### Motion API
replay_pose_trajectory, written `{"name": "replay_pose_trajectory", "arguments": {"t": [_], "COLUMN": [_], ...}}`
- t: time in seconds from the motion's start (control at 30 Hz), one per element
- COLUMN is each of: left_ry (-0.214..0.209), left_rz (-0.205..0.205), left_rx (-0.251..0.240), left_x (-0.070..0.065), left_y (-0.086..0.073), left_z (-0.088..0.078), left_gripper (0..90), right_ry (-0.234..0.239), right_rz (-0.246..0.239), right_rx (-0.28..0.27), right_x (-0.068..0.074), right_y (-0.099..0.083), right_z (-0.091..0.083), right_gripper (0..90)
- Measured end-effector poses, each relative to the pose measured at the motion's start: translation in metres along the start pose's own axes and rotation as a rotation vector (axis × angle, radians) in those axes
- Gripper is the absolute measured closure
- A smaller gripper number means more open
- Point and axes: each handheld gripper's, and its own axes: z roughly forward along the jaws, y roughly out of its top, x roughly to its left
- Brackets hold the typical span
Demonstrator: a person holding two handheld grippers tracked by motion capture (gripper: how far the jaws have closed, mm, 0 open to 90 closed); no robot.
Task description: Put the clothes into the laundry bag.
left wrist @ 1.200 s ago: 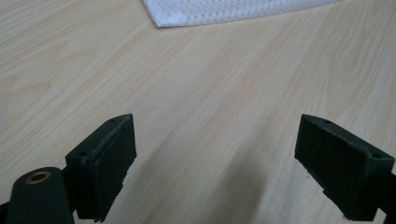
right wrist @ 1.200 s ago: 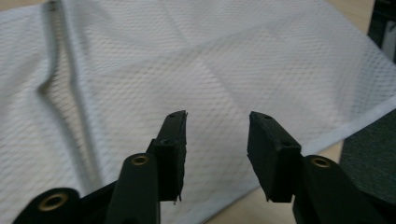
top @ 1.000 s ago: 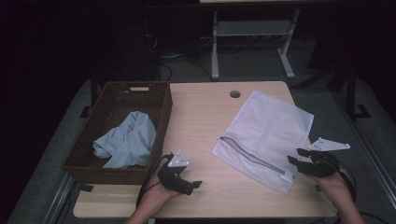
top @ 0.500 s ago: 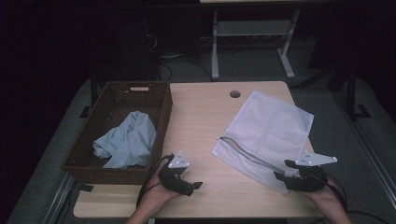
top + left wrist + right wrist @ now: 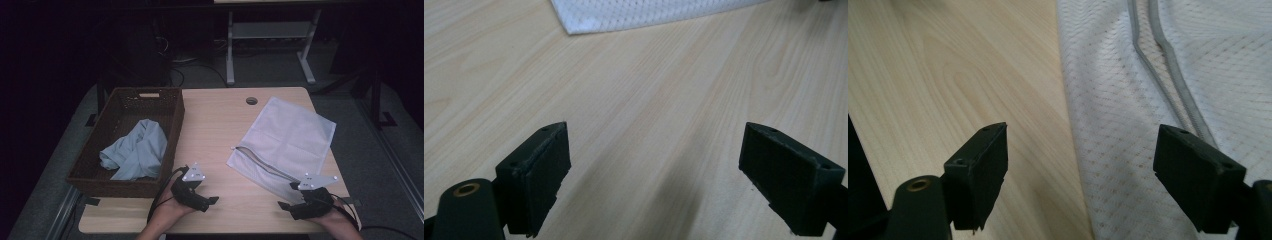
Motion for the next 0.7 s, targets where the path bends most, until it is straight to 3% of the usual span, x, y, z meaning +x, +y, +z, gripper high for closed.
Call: {"name": "replay_pose_trajectory", "arguments": {"t": [0.37, 0.7], "left_ry": [0.004, 0.012], "left_rz": [0.010, 0.016], "left_rx": [-0.022, 0.012], "left_x": [-0.004, 0.001], "left_y": [0.021, 0.040], "left_z": [-0.018, -0.038], "left_gripper": [12.6, 12.6], "right_ry": [0.004, 0.007], "right_rz": [-0.004, -0.007], "right_rx": [0.000, -0.005], "right_x": [-0.002, -0.003], "right_y": [-0.003, -0.004], "right_z": [0.001, 0.002], "right_gripper": [20.7, 20.7]}}
